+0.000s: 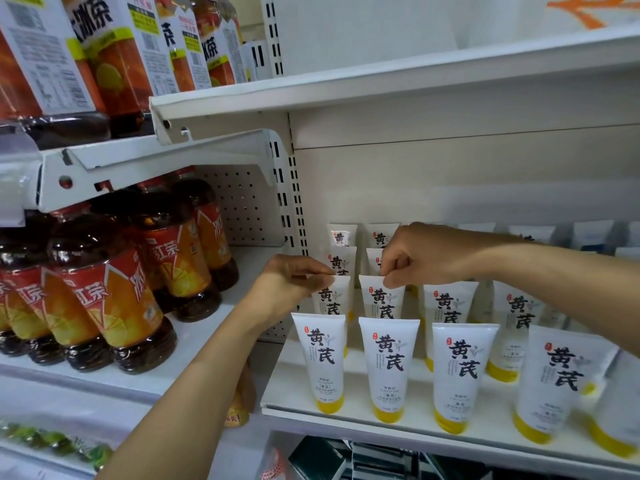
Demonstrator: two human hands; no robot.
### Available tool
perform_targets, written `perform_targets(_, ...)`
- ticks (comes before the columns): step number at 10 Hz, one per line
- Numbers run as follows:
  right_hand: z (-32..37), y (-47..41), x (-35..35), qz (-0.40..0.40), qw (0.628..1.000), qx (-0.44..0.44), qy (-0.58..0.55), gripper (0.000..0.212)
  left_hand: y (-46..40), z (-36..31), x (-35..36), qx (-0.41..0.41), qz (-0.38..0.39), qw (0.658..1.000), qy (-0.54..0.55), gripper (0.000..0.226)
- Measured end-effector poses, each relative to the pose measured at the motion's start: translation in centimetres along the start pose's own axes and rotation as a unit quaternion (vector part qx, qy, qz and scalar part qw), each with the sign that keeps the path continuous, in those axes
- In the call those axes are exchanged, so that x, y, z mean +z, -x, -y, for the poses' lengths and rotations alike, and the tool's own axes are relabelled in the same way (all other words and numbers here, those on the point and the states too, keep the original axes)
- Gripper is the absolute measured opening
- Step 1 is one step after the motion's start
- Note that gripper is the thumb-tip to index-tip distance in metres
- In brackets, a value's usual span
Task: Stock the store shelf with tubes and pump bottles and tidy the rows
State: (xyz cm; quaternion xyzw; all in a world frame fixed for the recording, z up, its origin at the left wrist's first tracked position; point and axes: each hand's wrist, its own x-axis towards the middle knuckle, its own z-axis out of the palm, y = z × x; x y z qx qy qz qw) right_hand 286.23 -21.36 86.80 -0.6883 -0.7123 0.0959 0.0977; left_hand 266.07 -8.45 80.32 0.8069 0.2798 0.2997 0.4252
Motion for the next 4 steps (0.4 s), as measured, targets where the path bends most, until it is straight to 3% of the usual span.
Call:
perform_targets(2,-0.5,0.3,-0.9,-0.014,1.000,0.005,-0.024,0.008,0.4,0.1,-0.1,0.001,0.015,1.000,0.008,0.018)
perform_targets(4,0.3,1.5,-1.6,-0.053,0.996,0.027,-0.063,0.012,1.1,-0.6,-0.1,-0.006,-0.018,0.994,0.110,0.039)
